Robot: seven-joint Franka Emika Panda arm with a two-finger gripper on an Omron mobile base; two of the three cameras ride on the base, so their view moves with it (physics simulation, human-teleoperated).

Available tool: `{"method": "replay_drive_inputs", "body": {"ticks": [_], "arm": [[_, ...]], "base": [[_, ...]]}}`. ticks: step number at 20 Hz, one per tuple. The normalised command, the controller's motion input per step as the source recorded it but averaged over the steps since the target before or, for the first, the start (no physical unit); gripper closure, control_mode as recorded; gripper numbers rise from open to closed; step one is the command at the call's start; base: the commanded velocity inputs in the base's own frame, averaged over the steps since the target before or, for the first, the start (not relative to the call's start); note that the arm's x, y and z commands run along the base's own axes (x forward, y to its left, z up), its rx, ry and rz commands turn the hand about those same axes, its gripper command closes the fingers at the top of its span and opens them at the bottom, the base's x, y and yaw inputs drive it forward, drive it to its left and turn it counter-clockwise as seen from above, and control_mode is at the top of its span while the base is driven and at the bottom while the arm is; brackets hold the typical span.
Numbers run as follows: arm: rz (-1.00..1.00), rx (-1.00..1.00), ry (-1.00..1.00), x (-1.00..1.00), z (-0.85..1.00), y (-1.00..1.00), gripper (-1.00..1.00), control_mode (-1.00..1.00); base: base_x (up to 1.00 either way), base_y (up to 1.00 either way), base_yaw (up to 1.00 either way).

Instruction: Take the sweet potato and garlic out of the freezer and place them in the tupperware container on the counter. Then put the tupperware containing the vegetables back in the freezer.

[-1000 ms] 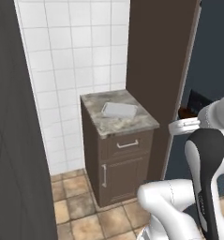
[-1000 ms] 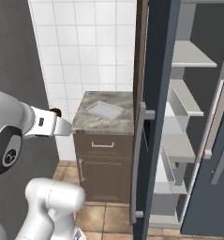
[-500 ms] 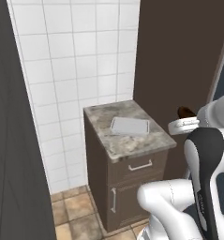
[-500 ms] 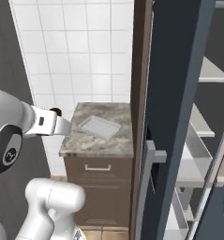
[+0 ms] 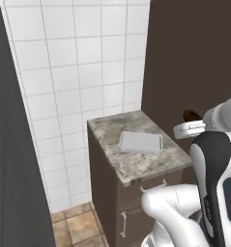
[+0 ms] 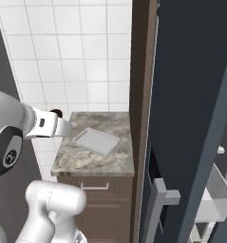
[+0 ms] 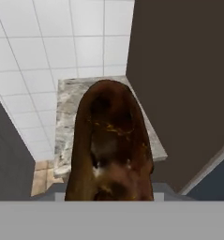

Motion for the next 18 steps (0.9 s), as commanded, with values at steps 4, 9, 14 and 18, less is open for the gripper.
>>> {"method": "replay_drive_inputs", "body": {"ticks": [4,9,14,18], "arm": [[0.00,0.00,0.00,0.00,0.00,0.00,1.00,1.00],[0.00,0.00,0.00,0.00,0.00,0.00,1.00,1.00],[0.00,-0.01,0.07,0.00,-0.06,0.00,1.00,-1.00],[0.04,-0.03,0.19,0.35,-0.24,0.03,1.00,-1.00]], "base": [[0.37,0.08,-0.07],[0.21,0.02,-0.04],[0.00,0.00,0.00],[0.00,0.00,0.00]]}}
